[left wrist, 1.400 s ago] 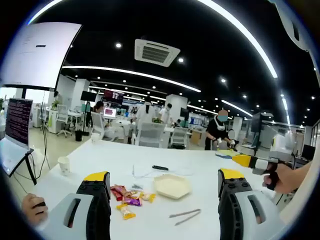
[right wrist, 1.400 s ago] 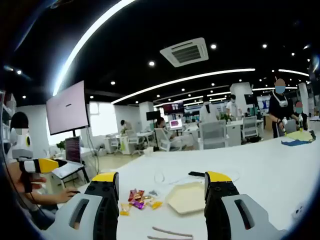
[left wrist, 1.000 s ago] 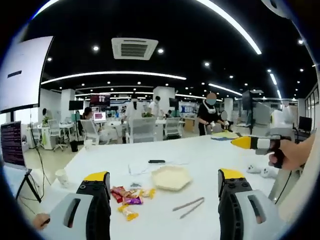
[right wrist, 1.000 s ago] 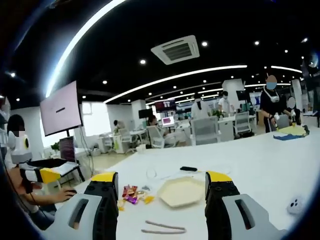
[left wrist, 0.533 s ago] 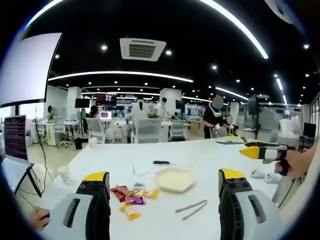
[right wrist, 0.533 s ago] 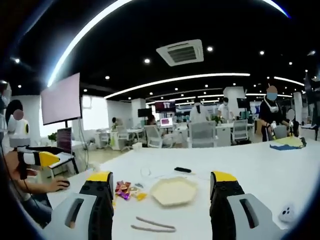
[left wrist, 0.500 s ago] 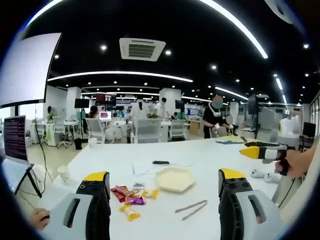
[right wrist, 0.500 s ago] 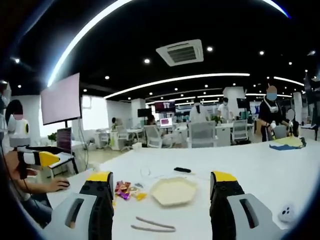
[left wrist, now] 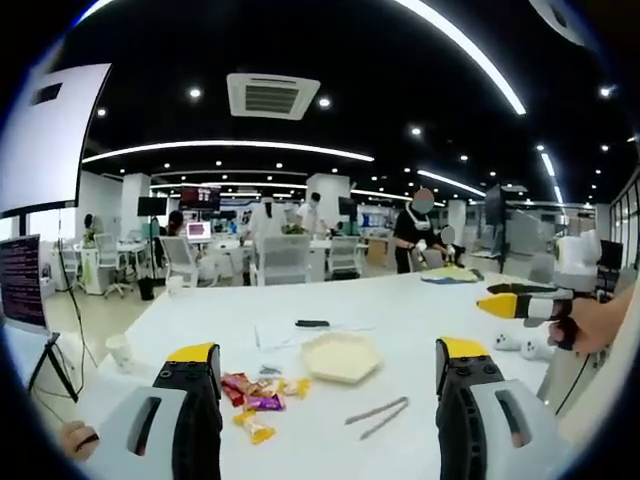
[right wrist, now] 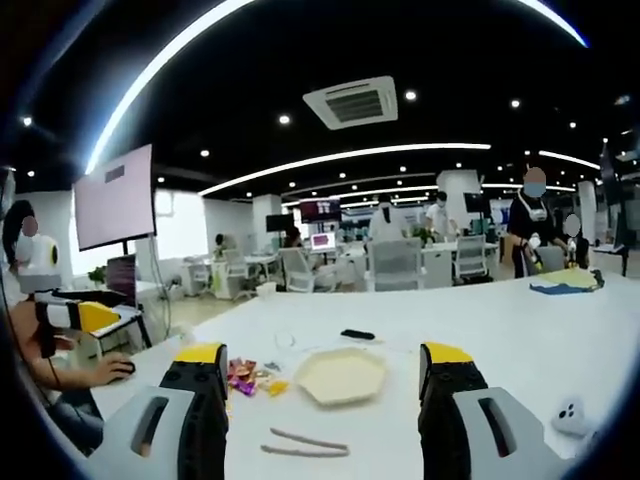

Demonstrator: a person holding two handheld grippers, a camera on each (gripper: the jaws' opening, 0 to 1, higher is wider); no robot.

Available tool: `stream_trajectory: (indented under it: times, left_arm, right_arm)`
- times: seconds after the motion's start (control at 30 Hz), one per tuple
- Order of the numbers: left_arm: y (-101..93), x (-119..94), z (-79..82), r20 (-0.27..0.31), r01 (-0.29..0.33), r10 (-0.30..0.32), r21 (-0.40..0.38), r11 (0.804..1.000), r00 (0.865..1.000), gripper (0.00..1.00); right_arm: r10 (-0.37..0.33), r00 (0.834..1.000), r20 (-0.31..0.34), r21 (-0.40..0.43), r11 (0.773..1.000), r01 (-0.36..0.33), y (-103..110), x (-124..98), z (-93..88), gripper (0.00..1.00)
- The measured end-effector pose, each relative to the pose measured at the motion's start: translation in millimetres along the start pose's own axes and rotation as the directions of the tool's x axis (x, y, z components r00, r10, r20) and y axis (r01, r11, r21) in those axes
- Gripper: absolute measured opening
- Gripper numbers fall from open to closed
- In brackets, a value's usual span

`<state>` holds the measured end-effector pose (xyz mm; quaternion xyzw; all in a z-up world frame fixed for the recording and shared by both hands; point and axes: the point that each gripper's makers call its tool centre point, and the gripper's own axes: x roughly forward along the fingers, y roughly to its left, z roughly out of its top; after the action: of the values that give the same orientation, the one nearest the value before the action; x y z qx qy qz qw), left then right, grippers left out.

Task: Place the target food into the container with the food tongs after gripping and lifting it, then release it inside without dropping or visibly crushing the food.

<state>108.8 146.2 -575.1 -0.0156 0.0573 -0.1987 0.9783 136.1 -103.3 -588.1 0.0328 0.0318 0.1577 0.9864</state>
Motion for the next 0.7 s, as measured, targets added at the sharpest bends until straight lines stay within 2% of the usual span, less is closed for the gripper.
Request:
stream_trajectory:
  times: [0.27, 0.5, 0.6, 0.7]
  left_arm:
    - [-2.1, 0, -4.7, -0.012, 0.026, -0.026, 0.0, 1.0, 1.0, 0.89]
    - [-3.2, -1, -8.0, -0.023, 0.03, -0.029, 0.008, 1.0, 0.999, 0.88]
    - [-5.1, -1, -15.3, -0.057, 0.033, -0.032, 0.013, 0.999, 0.998, 0.85]
    - [-8.0, -2, -18.0, -0.063, 0.033, -0.032, 0.017, 0.999, 0.997, 0.84]
  right_arm:
    - [-0.028, 1.0, -0.002, 0.001, 1.0, 0.028, -4, -8, -0.6, 0.79]
    - [-0.024, 1.0, -0.014, 0.001, 1.0, 0.024, -3, -10, -2.9, 0.78]
    - [-0.013, 1.0, -0.017, 0.006, 1.0, 0.013, -2, -9, -2.9, 0.77]
    - [-0.007, 1.0, -0.019, -0.006, 1.0, 0.007, -2, -8, -2.6, 0.75]
